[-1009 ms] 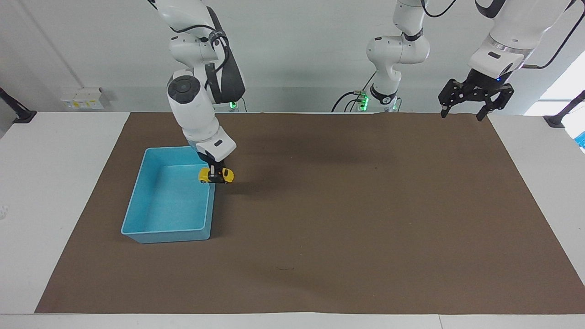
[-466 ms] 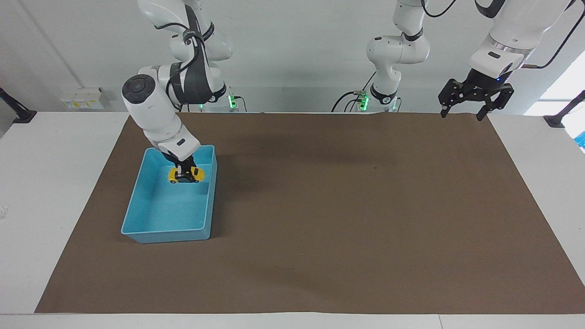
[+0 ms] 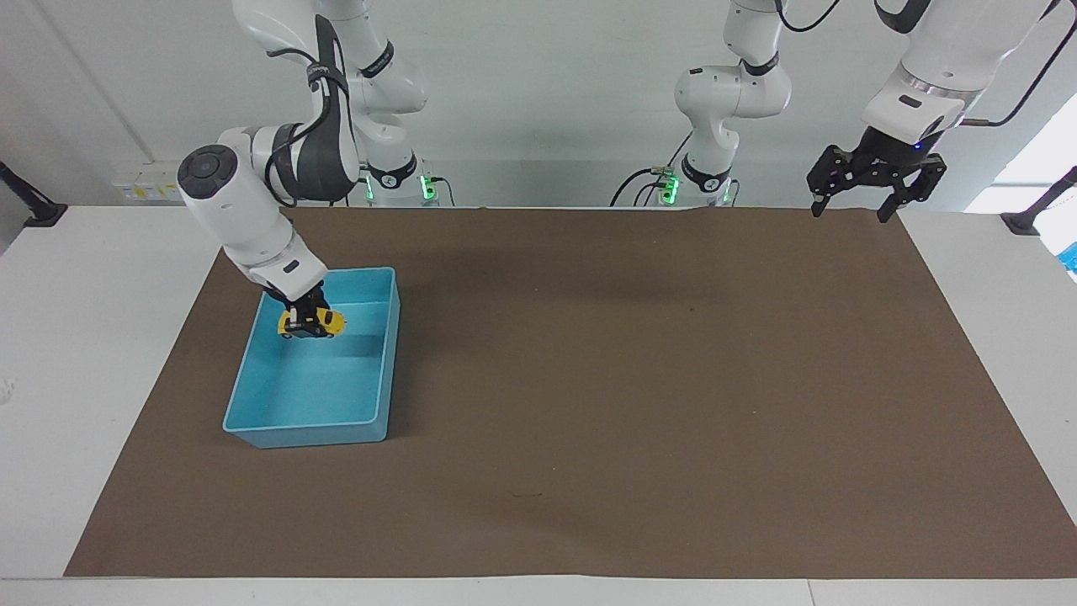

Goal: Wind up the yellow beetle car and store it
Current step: 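Lift the car with the right gripper into the blue bin, then lower the car onto the bin floor and open the right gripper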

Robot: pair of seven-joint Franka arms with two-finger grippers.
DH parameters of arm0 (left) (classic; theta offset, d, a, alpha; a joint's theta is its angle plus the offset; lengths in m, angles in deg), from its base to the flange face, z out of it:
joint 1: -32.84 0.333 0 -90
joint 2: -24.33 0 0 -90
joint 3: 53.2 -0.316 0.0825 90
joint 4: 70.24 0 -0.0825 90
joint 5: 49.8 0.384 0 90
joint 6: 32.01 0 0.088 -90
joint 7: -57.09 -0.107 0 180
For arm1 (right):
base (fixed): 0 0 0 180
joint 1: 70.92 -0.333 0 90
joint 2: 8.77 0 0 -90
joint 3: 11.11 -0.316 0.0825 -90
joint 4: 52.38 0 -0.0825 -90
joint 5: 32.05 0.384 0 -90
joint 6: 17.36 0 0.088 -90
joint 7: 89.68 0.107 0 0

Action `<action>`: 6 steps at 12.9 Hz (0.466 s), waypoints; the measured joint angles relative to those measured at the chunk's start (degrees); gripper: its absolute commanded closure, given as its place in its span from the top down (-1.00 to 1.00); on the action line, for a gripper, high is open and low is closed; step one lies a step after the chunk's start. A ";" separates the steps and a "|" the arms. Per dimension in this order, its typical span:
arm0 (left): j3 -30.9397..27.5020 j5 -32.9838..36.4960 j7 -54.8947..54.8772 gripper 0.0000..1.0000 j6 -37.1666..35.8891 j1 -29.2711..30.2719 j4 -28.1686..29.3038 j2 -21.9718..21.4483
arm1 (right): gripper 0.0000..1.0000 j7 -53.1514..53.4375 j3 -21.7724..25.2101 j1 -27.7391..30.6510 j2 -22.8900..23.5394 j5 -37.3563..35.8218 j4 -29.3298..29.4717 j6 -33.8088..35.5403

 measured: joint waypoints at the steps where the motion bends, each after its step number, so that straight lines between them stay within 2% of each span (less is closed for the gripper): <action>1: 0.00 0.00 0.00 1.00 0.00 0.00 0.00 0.00 | -0.96 0.00 -0.01 0.02 -0.01 0.00 -0.26 -0.11; 6: 0.00 0.00 0.00 1.00 -0.02 0.00 0.00 0.00 | -0.96 -1.12 0.00 0.29 0.25 0.00 -5.02 -6.60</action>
